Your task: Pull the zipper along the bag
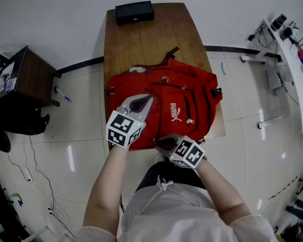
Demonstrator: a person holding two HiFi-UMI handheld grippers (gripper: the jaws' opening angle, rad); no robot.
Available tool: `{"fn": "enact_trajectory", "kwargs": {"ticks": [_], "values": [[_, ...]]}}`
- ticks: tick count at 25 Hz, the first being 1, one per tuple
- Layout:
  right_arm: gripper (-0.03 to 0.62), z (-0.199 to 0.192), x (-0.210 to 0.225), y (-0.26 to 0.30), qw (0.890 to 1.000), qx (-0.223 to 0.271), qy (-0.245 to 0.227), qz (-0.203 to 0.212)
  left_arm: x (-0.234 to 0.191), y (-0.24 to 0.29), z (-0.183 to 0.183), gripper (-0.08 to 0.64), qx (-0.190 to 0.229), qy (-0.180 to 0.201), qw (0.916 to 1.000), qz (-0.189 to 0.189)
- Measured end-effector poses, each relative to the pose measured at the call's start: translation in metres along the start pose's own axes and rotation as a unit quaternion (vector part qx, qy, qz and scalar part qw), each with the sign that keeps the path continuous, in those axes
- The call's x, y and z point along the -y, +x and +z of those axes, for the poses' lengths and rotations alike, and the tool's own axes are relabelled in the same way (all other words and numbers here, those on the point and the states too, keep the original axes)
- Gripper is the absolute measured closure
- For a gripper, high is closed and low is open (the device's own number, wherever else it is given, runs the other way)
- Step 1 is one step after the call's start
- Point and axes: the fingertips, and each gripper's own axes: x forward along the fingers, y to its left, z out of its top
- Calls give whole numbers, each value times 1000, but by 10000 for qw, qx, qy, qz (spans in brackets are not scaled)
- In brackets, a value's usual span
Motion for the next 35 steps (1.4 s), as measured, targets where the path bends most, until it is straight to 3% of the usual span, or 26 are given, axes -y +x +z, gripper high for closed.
{"fn": "enact_trajectory", "kwargs": {"ticks": [3,6,8,10,13,19,23,26,30,35], "values": [[515,7,2,-24,9981,463,206,-350,24,-33,28,554,435,89,9990,21],[525,21,6,-64,9906,1022,152,-898,53,-77,62,554,1232,-255,9920,-70],[550,35,5,-98,9796,1650,238,-1123,74,-108,76,554,1606,-342,9864,-44],[588,45,1,-133,9659,2206,223,-1337,95,-132,78,554,1709,-251,9849,112],[588,51,-16,-177,9485,2664,-121,-1707,126,-157,67,554,1765,-251,9835,324],[586,19,-78,-223,9290,3076,-713,-1932,199,-191,31,554,1717,-475,9827,507],[586,-19,-122,-242,9249,3211,-759,-1890,261,-210,18,554,1709,-519,9817,654],[586,-46,-155,-259,9277,3050,-754,-2017,310,-220,12,554,1743,-474,9810,709],[586,-67,-202,-271,9172,3102,-1386,-2080,362,-241,3,554,1846,-554,9789,686],[586,-83,-240,-280,9139,3118,-1590,-2054,402,-265,-1,554,1929,-378,9776,758]]}}
